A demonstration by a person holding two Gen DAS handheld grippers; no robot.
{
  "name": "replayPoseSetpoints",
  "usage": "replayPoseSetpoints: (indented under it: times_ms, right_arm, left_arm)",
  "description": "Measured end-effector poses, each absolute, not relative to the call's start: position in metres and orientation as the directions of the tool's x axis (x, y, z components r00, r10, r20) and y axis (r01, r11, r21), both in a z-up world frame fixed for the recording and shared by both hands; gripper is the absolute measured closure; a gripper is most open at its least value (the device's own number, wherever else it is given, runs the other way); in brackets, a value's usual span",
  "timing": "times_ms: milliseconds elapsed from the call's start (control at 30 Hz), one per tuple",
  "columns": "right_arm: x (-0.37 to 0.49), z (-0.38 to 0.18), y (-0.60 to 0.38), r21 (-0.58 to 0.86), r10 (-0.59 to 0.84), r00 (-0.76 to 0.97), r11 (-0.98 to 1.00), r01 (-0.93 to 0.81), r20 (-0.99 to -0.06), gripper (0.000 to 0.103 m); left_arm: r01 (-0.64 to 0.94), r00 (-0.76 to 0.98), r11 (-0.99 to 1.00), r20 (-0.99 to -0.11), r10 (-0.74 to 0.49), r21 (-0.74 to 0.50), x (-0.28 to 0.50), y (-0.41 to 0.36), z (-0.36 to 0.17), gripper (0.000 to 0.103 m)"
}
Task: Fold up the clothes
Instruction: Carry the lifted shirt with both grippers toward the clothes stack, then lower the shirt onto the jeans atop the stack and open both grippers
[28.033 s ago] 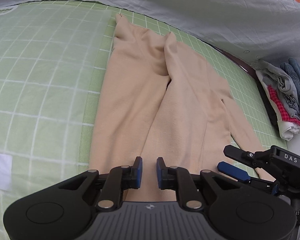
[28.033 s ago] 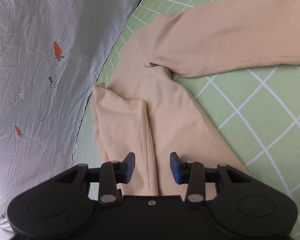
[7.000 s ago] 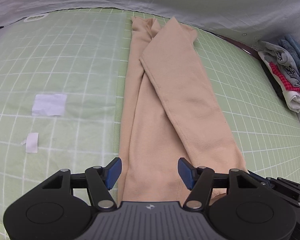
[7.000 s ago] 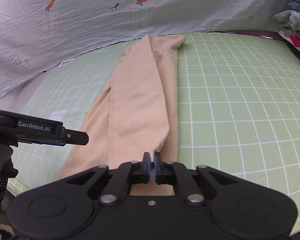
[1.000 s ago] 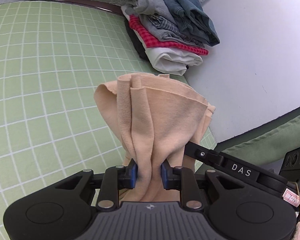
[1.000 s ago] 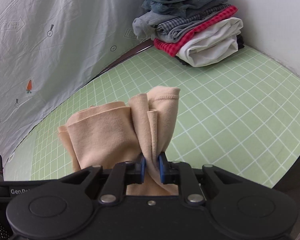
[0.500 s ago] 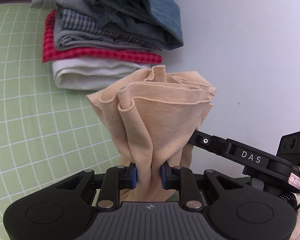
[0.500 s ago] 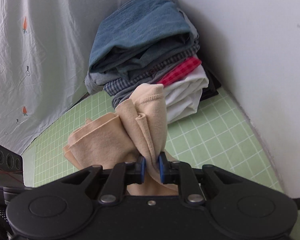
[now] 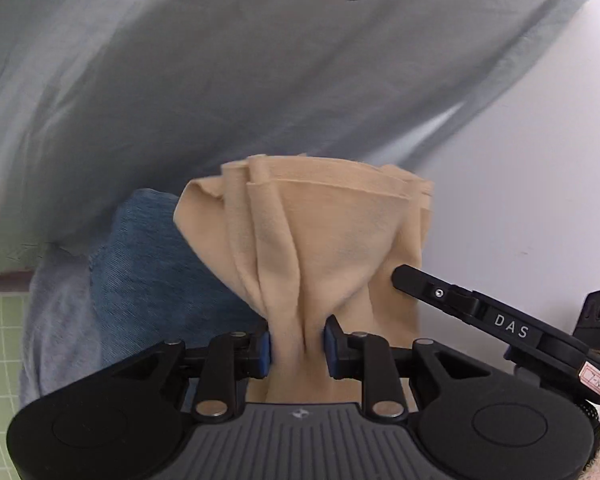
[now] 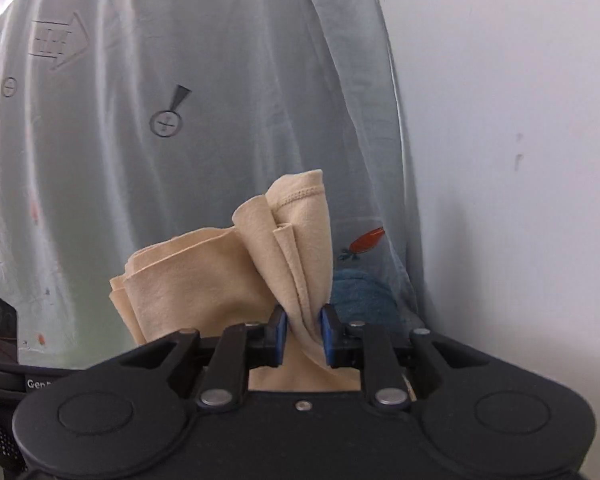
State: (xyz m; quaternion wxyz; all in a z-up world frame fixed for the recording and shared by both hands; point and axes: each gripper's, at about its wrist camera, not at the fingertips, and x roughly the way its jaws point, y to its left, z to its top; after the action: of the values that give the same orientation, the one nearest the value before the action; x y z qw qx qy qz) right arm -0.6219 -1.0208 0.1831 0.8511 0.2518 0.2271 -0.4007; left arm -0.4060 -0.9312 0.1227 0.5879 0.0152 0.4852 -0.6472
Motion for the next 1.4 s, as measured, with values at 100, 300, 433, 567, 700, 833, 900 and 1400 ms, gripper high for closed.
replayPoseSetpoints:
  times_ms: [100, 300, 433, 567, 700, 833, 900, 1400]
  right_arm:
    - [-0.587, 0.113, -1.062, 0.173, -0.568, 0.491, 0.521, 0.836, -0.66, 0.082]
    - [-0.574, 0.084, -1.052, 0.09, -0.644, 0.476, 0.537, 0.839, -0.599, 0.082]
    - [-0.58, 0.089, -1.047, 0.071, -0.654, 0.463, 0.532, 0.844, -0.598, 0.079]
    - [-0.58, 0.103, -1.032, 0.026, -0.678, 0.437, 0.525, 0.851, -0.592, 0.071]
    - [-0.594, 0.129, -0.994, 0.032, -0.722, 0.426, 0.489, 0.871, -0.545, 0.013]
    - [-0.609, 0.145, -0.938, 0.033, -0.759, 0.409, 0.457, 0.889, -0.506, 0.001]
    - [-0.618, 0.149, -0.906, 0.002, -0.783, 0.357, 0.414, 0.91, -0.51, 0.001]
    - [-0.709, 0.113, -0.704, 0.022, -0.789, 0.334, 0.377, 0.926, -0.516, 0.001]
  left_arm:
    - [0.723, -0.304, 0.252, -0.624, -0.72, -0.643, -0.382, -0.959, 0.064, 0.07]
    - [0.714, -0.308, 0.19, -0.547, -0.779, -0.673, -0.38, -0.952, 0.044, 0.069]
    - [0.809, -0.248, 0.156, -0.57, -0.784, -0.566, -0.397, -0.95, 0.06, 0.061]
    - [0.943, -0.052, 0.165, -0.618, -0.785, -0.289, -0.432, -0.94, 0.094, 0.02]
    - [0.979, 0.009, 0.106, -0.476, -0.879, -0.177, -0.456, -0.89, 0.128, 0.004]
    - [0.984, 0.092, 0.146, -0.399, -0.912, -0.105, -0.475, -0.832, 0.151, 0.0]
    - [0.978, 0.119, 0.175, -0.382, -0.917, -0.115, -0.482, -0.805, 0.158, 0.0]
    - [0.935, 0.225, 0.319, -0.432, -0.873, -0.157, -0.535, -0.611, 0.112, 0.0]
